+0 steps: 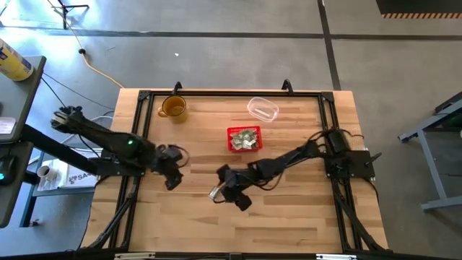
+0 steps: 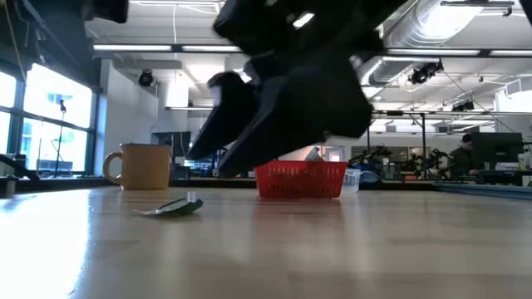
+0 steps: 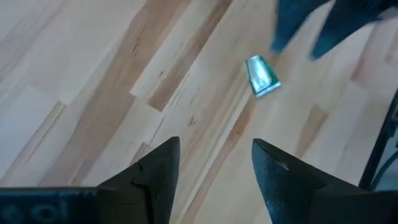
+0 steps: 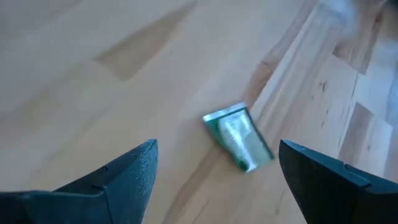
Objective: Pick and place items into bin
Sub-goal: Put the green packet into the red basket
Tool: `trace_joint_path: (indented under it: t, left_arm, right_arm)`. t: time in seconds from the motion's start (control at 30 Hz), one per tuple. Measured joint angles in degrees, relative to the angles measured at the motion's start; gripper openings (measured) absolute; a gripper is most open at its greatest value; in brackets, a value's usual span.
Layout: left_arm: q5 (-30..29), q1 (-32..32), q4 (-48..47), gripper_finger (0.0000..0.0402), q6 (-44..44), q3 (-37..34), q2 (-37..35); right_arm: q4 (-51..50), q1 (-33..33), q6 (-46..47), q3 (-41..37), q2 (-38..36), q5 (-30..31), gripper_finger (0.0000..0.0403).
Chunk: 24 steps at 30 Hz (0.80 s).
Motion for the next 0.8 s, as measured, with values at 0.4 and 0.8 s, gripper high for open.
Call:
trace_joint_path:
  t: [0.4, 0.8]
  left_arm:
    - [-6.37, -4.21, -0.50, 0.0234, -4.83, -1.43, -2.31]
    - [-10.36, -4.17, -0.88, 0.0234, 1.76, -1.43, -2.43]
  right_arm:
    - [-20.36, -4.41, 4.38, 22.04, 16.62, -1.18, 0.0271]
    - [-39.09, -10.20, 22.02, 24.15, 11.05, 0.70, 0.0026]
